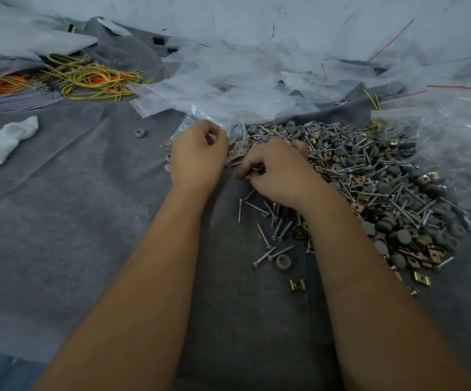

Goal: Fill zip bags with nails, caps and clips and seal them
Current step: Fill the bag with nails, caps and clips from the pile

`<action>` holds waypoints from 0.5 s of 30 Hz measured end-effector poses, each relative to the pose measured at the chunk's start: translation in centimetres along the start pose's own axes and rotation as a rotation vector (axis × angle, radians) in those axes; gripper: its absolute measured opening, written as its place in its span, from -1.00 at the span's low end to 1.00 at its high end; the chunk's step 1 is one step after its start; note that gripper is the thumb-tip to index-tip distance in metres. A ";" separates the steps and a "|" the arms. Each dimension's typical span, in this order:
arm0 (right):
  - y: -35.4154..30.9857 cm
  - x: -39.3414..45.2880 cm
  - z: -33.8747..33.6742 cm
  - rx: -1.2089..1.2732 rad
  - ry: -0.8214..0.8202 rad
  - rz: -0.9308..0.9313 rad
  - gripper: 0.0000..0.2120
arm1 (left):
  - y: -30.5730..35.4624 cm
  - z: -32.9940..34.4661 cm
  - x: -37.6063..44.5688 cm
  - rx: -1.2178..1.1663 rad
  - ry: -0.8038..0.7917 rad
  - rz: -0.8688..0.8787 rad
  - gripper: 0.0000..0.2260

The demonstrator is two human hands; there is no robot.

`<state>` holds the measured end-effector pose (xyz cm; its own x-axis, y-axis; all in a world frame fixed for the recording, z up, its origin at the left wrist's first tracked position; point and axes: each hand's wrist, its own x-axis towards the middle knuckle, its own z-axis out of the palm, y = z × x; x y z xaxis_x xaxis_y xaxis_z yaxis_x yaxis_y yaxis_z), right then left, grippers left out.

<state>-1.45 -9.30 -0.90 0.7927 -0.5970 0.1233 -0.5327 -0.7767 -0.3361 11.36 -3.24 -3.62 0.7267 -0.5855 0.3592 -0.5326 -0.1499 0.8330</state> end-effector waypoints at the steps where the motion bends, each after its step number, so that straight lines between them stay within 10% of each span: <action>1: -0.1 0.0 0.0 0.020 0.026 -0.005 -0.75 | 0.0 0.0 -0.1 0.007 -0.005 0.007 -0.89; 8: 0.3 -0.2 -0.7 0.560 0.389 -0.012 -0.77 | 0.3 0.0 -0.4 0.069 0.000 0.027 -0.89; 15: -0.2 0.3 1.1 0.351 0.521 -0.022 -0.86 | 0.4 0.0 -0.6 -0.031 -0.025 0.090 -0.88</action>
<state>-0.76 -9.12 -1.78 0.5067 -0.6697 0.5429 -0.3184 -0.7306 -0.6041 10.66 -2.99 -3.49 0.6651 -0.6152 0.4232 -0.5817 -0.0715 0.8103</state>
